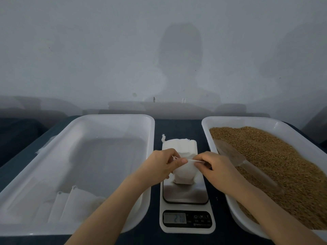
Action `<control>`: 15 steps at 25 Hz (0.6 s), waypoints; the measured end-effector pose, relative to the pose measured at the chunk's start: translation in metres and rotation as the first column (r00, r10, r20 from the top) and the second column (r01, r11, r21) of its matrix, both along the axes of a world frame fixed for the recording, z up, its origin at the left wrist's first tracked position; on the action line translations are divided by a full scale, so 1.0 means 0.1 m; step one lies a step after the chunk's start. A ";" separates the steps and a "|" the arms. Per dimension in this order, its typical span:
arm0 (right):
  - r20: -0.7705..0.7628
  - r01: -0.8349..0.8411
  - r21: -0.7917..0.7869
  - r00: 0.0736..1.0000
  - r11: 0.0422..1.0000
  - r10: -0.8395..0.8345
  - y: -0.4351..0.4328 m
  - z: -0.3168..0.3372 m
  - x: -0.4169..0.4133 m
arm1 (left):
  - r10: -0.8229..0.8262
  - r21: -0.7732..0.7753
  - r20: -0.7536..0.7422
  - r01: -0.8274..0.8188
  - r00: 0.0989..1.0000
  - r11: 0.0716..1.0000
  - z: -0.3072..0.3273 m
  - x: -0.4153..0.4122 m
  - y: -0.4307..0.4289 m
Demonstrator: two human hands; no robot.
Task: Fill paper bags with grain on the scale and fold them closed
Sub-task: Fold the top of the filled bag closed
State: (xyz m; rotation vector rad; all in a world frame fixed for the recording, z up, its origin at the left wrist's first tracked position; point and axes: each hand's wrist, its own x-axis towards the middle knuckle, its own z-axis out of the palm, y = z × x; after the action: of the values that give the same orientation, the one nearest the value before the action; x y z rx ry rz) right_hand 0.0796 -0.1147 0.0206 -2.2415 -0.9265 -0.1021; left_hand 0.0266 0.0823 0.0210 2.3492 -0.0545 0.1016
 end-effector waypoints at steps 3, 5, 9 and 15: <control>0.005 -0.023 -0.016 1.000 1.000 0.024 0.00 0.00 0.00 | -0.023 -0.054 -0.057 0.020 0.998 0.998 0.02 0.00 -0.02; -0.002 -0.054 -0.001 0.999 0.999 0.054 0.00 0.01 -0.01 | -0.069 0.027 -0.069 0.071 0.995 0.997 0.02 0.00 -0.03; 0.001 -0.098 0.028 0.995 0.995 0.098 0.00 0.03 -0.03 | -0.071 0.266 0.010 0.066 0.997 0.962 0.05 -0.03 -0.11; -0.042 0.047 0.178 0.998 0.983 -0.040 -0.03 0.03 0.02 | 0.300 0.104 0.156 -0.317 0.941 0.943 0.40 -0.24 0.19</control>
State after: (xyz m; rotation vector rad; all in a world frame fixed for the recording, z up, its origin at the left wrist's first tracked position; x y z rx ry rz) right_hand 0.0819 -0.1176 0.0238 -2.0906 -0.8147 -0.1552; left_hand 0.0025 0.1011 0.0607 2.4590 0.2492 0.4279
